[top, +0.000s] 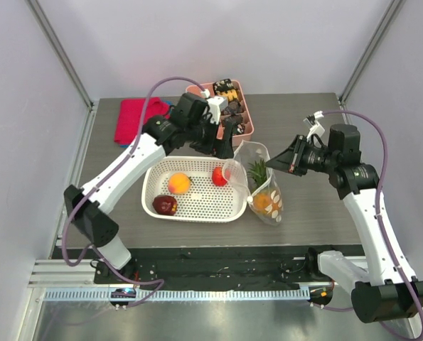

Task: Place the food in the zip-top bag and seal the zipper
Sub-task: Pick up the fake fruit from the bin.

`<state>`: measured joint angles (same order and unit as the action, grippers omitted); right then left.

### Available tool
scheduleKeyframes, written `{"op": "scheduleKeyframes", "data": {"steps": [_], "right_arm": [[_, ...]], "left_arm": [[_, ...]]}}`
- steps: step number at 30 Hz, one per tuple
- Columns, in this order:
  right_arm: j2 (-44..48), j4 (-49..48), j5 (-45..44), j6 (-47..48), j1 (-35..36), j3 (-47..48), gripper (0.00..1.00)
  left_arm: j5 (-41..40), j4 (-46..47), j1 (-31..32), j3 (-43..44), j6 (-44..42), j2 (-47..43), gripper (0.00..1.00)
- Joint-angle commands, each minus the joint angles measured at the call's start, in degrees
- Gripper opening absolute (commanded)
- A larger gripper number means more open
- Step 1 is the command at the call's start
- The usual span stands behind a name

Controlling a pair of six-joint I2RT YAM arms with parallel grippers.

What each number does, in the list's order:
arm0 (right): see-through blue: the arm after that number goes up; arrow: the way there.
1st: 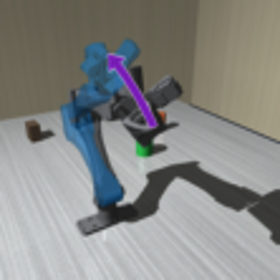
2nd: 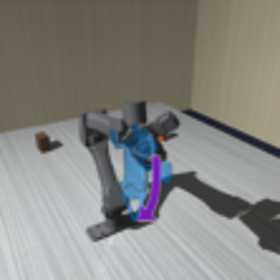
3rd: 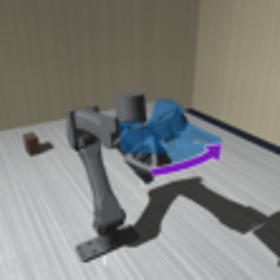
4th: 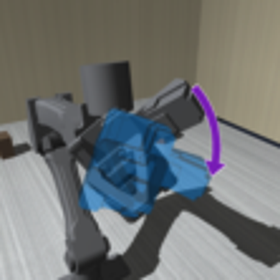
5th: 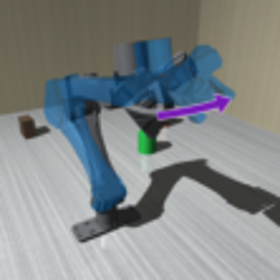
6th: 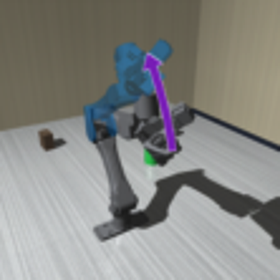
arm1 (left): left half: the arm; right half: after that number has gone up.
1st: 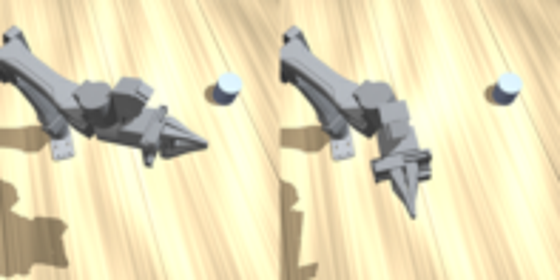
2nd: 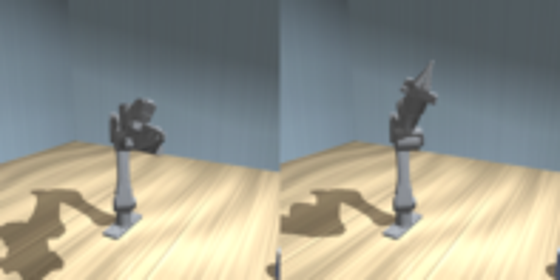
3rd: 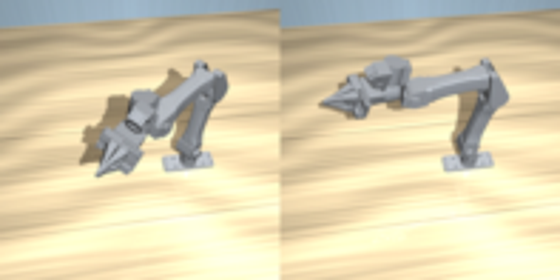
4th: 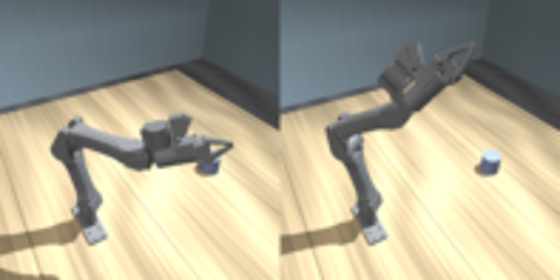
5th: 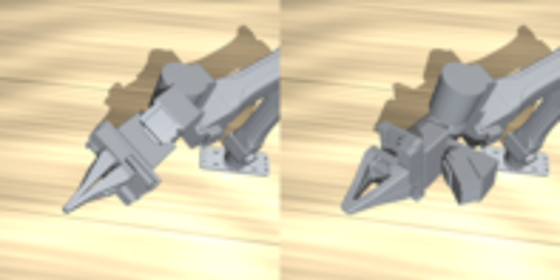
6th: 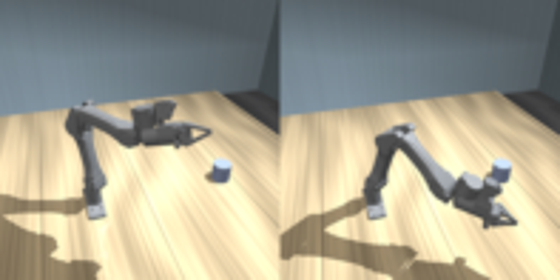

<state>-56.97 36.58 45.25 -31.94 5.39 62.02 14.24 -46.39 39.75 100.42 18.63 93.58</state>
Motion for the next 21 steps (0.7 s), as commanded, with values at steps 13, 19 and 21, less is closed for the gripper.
{"op": "scheduleKeyframes", "data": {"steps": [13,19,21], "right_arm": [[3.18,5.88,-11.33,-0.31,-1.78,-2.43,0.01],[2.22,4.91,-10.71,-0.49,-1.79,-2.52,0.01],[2.21,4.99,-10.71,-0.31,-1.87,-2.17,0.01]], "left_arm": [[-15.37,-11.36,-10.12,-15.95,-21.17,-3.76,1.00],[-16.44,-9.51,-10.66,-18.42,-25.66,-1.04,1.00],[-15.73,-9.07,-10.66,-18.33,-25.84,0.19,1.00]]}}
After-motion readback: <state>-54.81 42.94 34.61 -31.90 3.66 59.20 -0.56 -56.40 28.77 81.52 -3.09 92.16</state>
